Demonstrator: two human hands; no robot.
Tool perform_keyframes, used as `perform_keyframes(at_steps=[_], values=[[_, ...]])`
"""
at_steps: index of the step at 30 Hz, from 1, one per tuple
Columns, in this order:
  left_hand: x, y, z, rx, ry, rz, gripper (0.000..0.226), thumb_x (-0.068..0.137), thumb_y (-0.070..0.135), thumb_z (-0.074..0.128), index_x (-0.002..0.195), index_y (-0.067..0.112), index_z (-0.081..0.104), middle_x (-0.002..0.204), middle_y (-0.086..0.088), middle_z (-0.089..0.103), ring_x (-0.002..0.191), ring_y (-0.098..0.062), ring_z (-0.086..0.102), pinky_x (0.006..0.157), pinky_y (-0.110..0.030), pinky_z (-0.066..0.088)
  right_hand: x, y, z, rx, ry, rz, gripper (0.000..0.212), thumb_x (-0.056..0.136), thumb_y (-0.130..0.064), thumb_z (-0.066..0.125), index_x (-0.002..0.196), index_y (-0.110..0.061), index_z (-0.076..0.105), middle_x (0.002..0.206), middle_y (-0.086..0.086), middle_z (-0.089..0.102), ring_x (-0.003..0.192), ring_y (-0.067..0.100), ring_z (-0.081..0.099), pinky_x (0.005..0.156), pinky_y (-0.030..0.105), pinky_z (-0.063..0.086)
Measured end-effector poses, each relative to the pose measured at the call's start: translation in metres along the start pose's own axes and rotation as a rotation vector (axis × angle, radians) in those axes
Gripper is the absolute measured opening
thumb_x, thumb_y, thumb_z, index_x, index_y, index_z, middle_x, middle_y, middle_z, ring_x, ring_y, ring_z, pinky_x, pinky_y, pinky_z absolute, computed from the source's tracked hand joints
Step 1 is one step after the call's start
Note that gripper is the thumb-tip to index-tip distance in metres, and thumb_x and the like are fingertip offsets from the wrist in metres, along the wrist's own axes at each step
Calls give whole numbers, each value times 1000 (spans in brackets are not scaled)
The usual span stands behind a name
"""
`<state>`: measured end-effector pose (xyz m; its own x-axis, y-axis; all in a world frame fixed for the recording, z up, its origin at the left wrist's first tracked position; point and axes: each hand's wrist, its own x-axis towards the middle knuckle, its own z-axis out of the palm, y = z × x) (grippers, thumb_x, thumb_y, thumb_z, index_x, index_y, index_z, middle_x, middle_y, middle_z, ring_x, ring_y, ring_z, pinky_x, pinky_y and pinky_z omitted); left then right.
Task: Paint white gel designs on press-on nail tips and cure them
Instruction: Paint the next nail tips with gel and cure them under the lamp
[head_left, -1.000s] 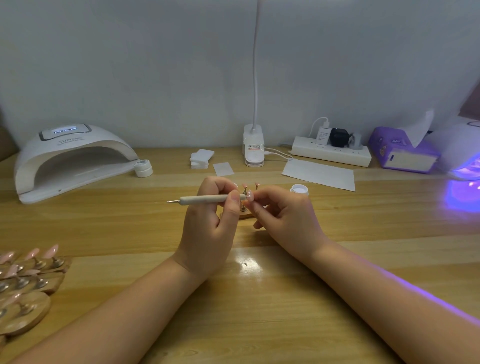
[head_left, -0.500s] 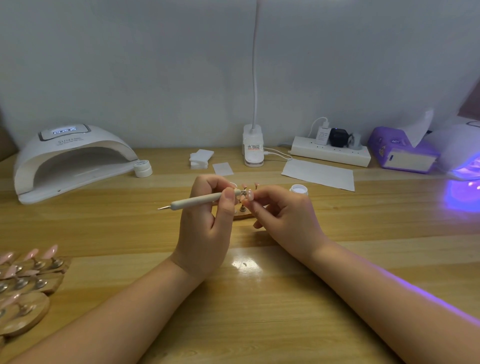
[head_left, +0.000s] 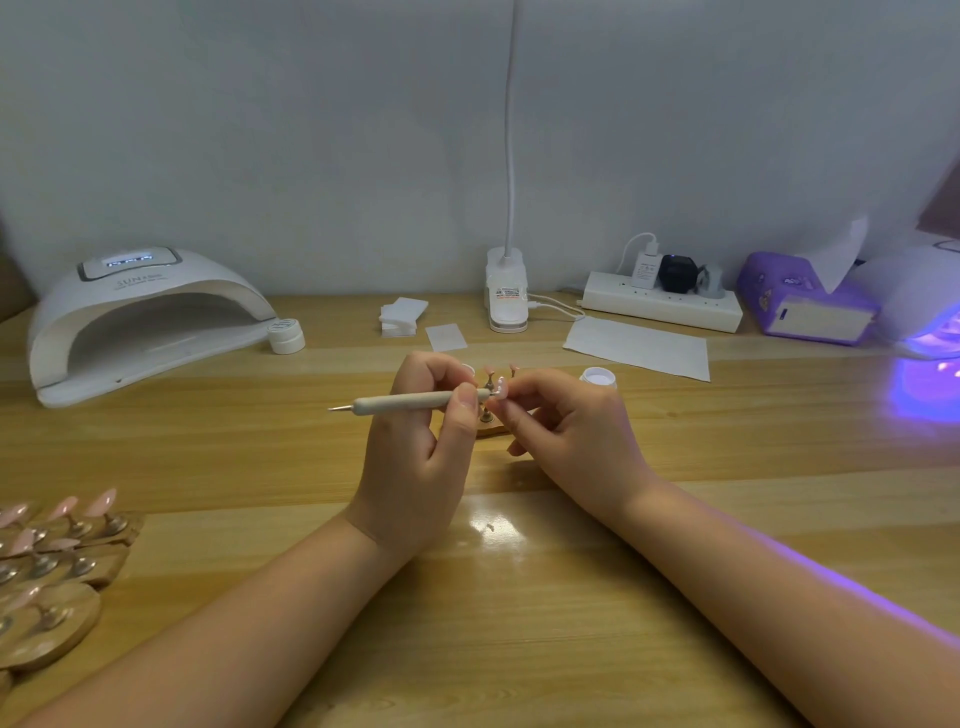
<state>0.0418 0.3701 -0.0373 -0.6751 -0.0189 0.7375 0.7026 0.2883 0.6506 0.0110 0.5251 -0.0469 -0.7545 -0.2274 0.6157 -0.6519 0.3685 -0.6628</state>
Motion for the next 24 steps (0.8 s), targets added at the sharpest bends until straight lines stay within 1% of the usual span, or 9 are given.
perform_keyframes(at_steps=[3,8,18,24], values=[[0,0,0,1,-9,-6,6,90,29,44,92,26,49,79,-3,58,73,-18,58,63,-33,50,0,0,0,-5,1,-3,9,88,-17,69,94,-11,71,81,-2,70,57,16,68,55,42,56],[0,-1,0,12,-10,-11,6,90,30,44,92,27,48,79,-4,58,73,-20,59,63,-34,50,0,0,-1,-13,-9,-3,9,88,-17,69,96,-11,71,83,-4,70,59,15,68,55,40,57],[0,-2,1,1,-13,-10,6,90,30,44,92,27,48,79,-1,58,73,-16,59,63,-26,51,0,-2,-1,-33,-23,-10,11,89,-17,68,97,-10,71,83,-2,70,60,14,68,56,39,57],[0,-1,0,-5,-2,-6,6,90,30,44,91,27,49,79,-3,59,74,-19,59,63,-32,51,0,-3,-2,-28,-21,-2,12,88,-17,68,96,-9,71,83,-2,70,60,15,68,56,40,56]])
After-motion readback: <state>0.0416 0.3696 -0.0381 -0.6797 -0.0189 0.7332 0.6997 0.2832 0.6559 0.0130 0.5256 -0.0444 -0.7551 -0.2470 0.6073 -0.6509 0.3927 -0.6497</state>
